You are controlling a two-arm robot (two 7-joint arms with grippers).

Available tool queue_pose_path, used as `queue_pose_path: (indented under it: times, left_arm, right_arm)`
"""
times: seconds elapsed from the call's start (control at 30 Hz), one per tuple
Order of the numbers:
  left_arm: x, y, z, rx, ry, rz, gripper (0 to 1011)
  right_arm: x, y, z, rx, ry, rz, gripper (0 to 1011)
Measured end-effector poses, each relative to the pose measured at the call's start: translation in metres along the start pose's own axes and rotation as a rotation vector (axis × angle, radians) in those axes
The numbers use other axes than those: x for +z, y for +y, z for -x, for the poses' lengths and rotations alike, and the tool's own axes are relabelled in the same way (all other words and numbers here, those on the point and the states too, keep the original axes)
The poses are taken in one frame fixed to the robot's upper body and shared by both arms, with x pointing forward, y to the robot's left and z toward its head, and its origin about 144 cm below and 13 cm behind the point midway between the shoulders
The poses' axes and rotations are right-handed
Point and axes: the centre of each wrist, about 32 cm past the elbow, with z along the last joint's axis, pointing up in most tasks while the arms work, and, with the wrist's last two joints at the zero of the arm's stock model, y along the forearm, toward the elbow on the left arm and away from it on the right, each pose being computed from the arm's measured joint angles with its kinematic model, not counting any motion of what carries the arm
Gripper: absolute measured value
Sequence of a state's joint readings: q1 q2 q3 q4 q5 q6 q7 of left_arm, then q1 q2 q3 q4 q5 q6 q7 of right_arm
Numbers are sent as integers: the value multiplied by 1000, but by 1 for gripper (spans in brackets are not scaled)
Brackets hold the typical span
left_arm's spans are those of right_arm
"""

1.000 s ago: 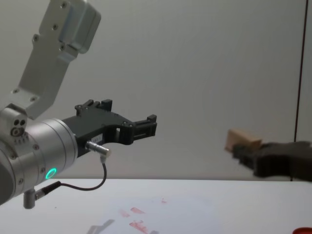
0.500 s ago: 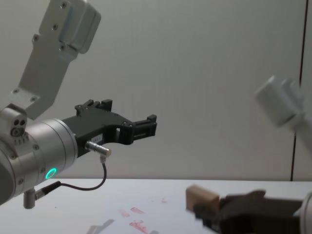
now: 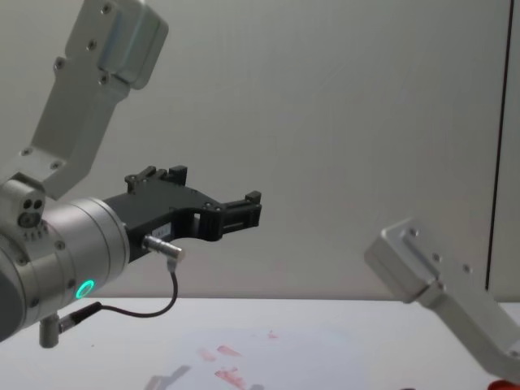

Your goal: Use the one hand to pick up the stamp and affix it onto the A4 paper.

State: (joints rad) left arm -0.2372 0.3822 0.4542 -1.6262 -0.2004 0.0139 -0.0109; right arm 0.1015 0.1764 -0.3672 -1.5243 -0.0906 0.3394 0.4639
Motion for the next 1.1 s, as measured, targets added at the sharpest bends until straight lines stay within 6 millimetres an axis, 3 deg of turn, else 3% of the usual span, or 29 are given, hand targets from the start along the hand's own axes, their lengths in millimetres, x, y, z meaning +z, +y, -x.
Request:
queue_pose_path:
  times: [1.1]
  left_arm:
    - [0, 0, 0, 0, 0, 0, 1003]
  right_arm:
    - [-16, 9, 9, -24, 57, 1, 221]
